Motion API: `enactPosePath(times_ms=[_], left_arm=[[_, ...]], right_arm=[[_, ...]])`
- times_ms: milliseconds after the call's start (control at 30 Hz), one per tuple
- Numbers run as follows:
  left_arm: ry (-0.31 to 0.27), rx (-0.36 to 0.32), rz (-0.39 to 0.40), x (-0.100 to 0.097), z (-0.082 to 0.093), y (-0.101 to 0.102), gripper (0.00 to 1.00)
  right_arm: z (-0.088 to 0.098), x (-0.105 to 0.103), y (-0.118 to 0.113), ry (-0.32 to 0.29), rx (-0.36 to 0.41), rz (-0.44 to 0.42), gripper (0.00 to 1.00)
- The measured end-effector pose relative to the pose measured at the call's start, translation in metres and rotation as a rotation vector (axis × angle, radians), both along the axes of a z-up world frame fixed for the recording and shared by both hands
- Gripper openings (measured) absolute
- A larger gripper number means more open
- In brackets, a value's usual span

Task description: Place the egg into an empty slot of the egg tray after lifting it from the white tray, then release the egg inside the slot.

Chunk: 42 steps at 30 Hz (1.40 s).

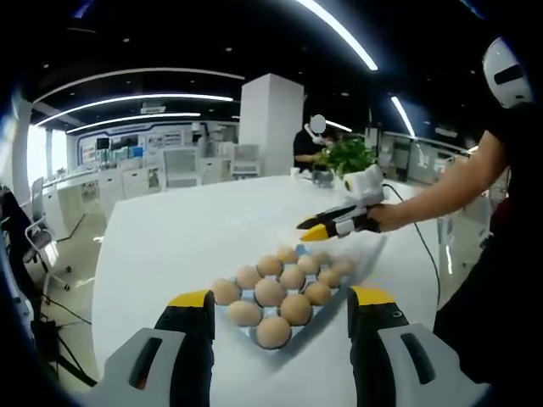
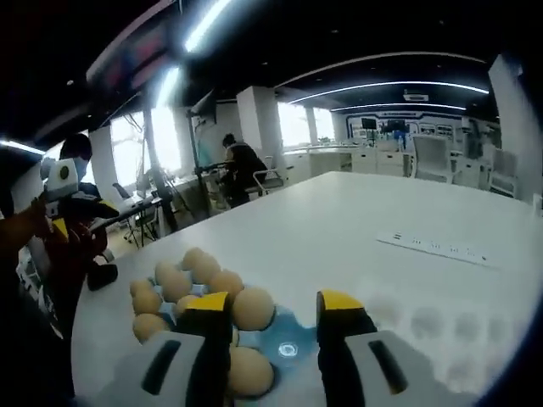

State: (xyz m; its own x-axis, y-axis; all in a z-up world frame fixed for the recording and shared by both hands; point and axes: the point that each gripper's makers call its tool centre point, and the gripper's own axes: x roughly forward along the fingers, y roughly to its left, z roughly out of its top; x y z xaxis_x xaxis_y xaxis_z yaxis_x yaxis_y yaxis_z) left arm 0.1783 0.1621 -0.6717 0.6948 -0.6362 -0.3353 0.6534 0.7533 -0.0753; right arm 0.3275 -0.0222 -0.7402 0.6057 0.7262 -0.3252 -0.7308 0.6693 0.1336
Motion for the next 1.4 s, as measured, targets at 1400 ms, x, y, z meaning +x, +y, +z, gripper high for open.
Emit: enactPosePath(times_ms=[1400], left_arm=[[-0.006, 0.003, -0.016, -0.001, 0.004, -0.009, 0.64]], right_arm=[[0.000, 0.008, -0.182, -0.013, -0.025, -0.436, 0.36]])
